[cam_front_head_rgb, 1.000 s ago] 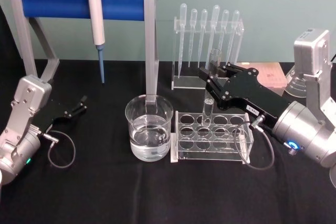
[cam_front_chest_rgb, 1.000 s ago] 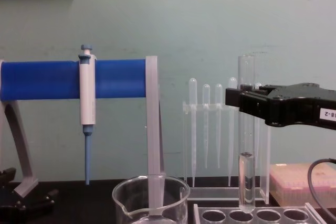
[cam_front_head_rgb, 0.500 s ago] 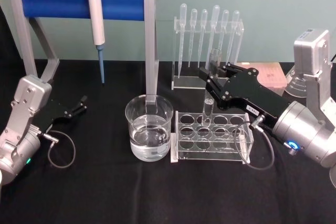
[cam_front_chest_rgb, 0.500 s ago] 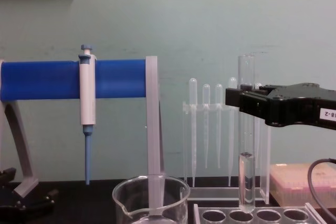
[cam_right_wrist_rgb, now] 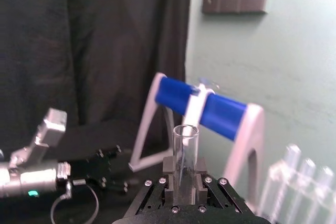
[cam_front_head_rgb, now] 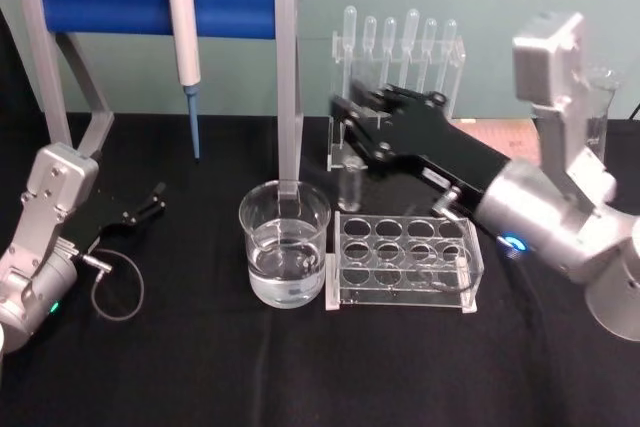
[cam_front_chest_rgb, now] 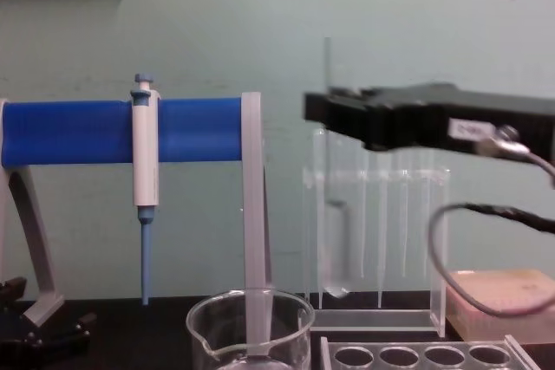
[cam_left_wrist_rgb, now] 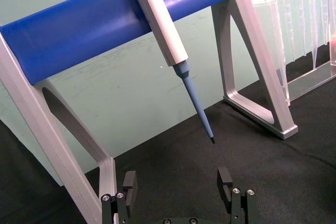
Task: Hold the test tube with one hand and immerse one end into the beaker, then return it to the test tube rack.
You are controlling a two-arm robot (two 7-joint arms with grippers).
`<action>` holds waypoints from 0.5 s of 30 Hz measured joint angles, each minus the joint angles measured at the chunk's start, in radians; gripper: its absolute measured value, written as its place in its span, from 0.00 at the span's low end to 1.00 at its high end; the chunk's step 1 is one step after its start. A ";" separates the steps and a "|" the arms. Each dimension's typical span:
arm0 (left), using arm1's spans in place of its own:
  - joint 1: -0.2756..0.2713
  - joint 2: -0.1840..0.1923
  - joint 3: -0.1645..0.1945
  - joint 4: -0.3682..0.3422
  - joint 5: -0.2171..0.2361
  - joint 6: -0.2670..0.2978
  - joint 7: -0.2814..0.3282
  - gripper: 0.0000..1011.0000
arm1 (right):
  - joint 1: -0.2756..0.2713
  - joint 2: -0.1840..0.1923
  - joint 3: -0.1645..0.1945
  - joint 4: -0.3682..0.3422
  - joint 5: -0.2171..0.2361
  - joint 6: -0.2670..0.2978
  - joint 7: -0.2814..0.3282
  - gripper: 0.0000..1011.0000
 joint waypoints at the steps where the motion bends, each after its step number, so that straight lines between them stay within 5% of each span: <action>1: 0.000 0.000 0.000 0.000 0.000 0.000 0.000 0.99 | 0.022 -0.014 -0.016 0.007 -0.007 0.003 0.003 0.22; 9: 0.000 0.000 0.000 0.000 0.000 0.000 0.000 0.99 | 0.098 -0.089 -0.078 0.093 -0.024 -0.009 0.012 0.22; 15: 0.000 0.000 0.000 0.000 0.000 0.000 0.000 0.99 | 0.115 -0.144 -0.115 0.198 -0.042 -0.068 0.017 0.22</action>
